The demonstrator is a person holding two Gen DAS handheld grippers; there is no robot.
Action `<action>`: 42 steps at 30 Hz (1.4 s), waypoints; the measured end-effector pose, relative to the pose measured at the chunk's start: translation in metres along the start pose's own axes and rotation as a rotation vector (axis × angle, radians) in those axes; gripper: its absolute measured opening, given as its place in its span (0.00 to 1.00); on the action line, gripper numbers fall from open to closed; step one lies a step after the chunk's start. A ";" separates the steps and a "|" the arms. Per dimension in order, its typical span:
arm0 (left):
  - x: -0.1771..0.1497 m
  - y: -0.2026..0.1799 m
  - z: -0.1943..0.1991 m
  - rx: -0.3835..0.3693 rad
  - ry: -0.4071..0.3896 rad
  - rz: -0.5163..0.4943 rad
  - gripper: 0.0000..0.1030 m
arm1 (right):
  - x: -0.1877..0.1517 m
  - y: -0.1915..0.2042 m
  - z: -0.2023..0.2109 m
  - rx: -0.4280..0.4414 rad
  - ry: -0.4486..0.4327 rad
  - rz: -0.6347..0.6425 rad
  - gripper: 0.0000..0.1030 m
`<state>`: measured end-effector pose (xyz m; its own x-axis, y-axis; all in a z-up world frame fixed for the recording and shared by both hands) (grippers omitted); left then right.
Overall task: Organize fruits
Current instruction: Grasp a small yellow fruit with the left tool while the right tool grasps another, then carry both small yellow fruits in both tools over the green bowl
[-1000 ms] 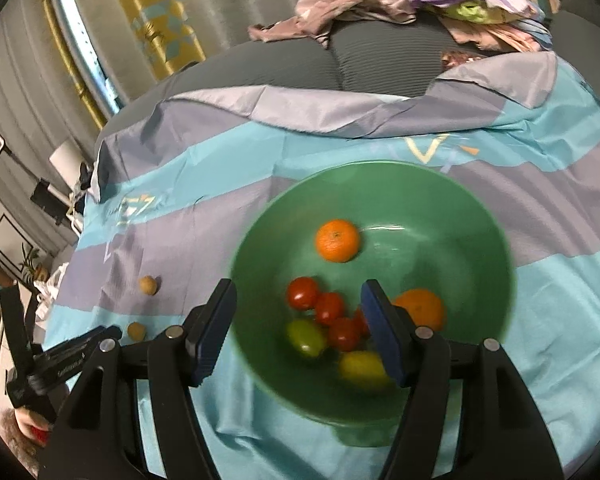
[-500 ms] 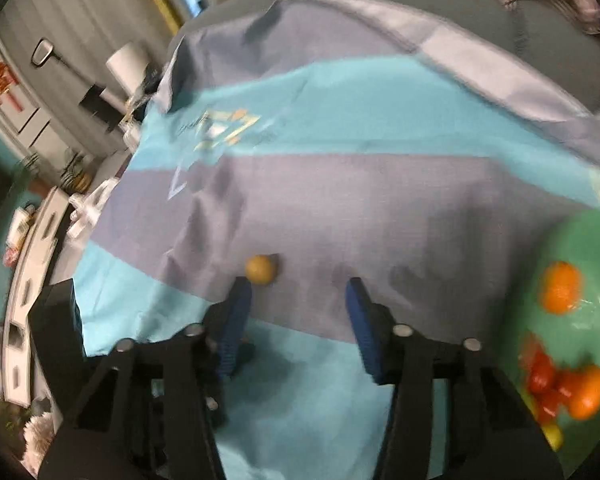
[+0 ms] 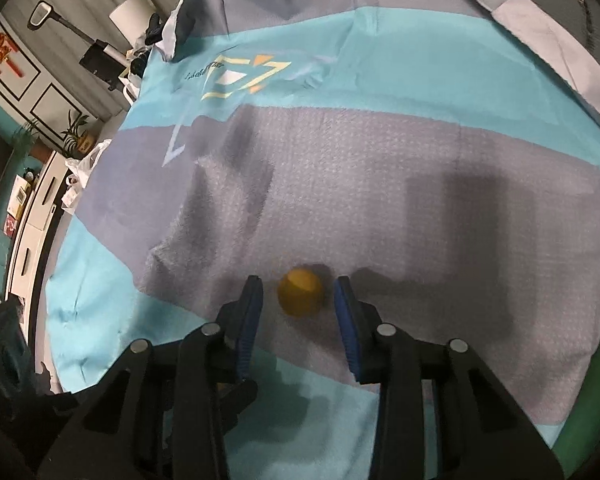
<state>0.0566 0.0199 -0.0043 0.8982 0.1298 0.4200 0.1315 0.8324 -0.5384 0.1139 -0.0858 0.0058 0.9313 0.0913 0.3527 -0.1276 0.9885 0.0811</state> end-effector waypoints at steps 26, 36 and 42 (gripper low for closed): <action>-0.011 -0.024 0.015 0.011 -0.029 -0.096 0.28 | -0.038 -0.024 0.058 -0.015 -0.125 -0.046 0.25; -0.021 -0.044 0.021 -0.006 -0.038 -0.159 0.28 | -0.081 -0.047 0.087 -0.047 -0.181 -0.107 0.25; -0.026 -0.069 0.032 -0.018 -0.064 -0.230 0.28 | -0.099 -0.058 0.107 -0.070 -0.231 -0.132 0.26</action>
<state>0.0105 -0.0235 0.0447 0.8156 -0.0280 0.5779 0.3375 0.8343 -0.4359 -0.0077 -0.1653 0.0658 0.8350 -0.0608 0.5469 0.0209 0.9967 0.0789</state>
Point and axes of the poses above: each gripper's, at about its wrist camera, not at the fingertips, and z roughly against the way its jaws point, y to its left, x to its top, the point moved 2 cm from there along -z, roughly the way its jaws point, and after that the axes turned 13 degrees about -x, right-handed, at the moved point
